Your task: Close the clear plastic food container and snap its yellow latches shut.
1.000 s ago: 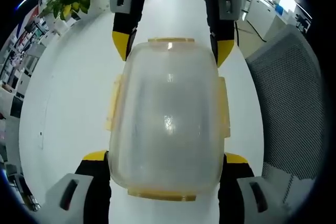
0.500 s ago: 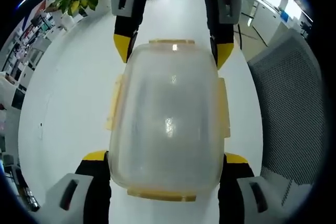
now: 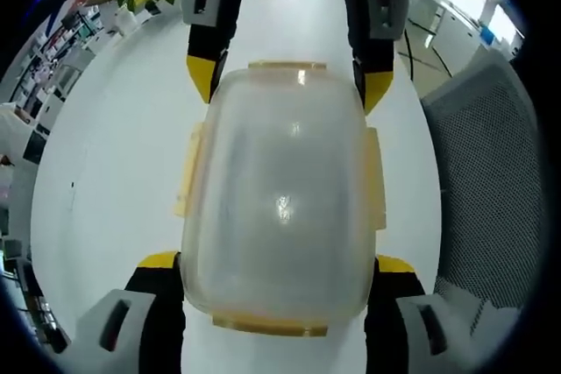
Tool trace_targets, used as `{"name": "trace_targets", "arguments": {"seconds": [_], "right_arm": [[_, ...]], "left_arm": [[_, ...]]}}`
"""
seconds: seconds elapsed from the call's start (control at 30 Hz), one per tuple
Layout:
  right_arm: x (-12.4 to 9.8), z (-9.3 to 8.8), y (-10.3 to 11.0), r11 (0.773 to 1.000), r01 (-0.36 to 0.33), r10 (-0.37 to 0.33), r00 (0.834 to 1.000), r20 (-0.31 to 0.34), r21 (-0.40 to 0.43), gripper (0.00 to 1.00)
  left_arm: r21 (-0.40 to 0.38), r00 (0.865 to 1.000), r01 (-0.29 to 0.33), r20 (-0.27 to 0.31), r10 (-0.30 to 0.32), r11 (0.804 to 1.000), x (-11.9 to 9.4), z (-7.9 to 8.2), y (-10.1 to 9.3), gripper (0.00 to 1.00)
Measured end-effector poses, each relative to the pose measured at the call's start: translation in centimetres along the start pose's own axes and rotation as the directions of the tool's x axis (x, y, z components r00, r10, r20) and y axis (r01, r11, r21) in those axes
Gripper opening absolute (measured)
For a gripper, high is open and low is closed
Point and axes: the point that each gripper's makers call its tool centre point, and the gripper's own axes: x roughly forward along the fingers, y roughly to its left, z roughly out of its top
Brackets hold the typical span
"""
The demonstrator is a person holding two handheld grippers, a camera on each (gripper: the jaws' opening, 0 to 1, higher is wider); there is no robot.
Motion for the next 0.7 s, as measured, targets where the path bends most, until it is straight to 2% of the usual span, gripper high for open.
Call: {"name": "trace_targets", "arguments": {"seconds": [0.3, 0.7], "right_arm": [[0.6, 1.3, -1.1, 0.999, -0.006, 0.005, 1.0, -0.028, -0.032, 0.72], [1.1, 2.5, -2.6, 1.0, 0.001, -0.002, 0.999, -0.047, -0.015, 0.72]], "left_arm": [[-0.04, 1.0, -0.005, -0.004, 0.005, 0.999, -0.3, -1.5, 0.9, 0.83], [-0.054, 1.0, 0.027, -0.013, -0.028, 0.998, -0.4, -2.9, 2.8, 0.85]]}}
